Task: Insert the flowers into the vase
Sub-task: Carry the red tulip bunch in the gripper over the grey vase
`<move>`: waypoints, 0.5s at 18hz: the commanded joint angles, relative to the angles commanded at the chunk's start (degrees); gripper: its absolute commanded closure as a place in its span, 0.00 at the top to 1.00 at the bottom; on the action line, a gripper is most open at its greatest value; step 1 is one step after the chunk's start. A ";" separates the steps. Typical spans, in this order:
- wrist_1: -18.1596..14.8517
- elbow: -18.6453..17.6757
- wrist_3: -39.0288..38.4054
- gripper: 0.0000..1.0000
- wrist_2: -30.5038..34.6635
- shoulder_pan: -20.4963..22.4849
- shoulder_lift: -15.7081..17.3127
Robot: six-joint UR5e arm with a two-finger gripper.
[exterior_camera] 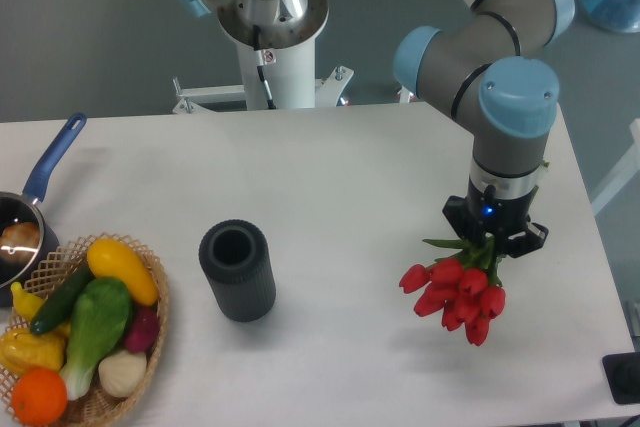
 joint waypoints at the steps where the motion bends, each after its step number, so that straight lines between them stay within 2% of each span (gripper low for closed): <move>1: 0.00 0.09 0.53 0.00 0.00 0.09 0.00; 4: 0.09 1.05 1.06 0.00 -0.52 0.01 0.35; 6: 0.00 1.14 0.97 0.00 -2.53 -0.08 2.01; 9: 0.53 0.27 0.80 0.00 -12.88 -0.34 4.30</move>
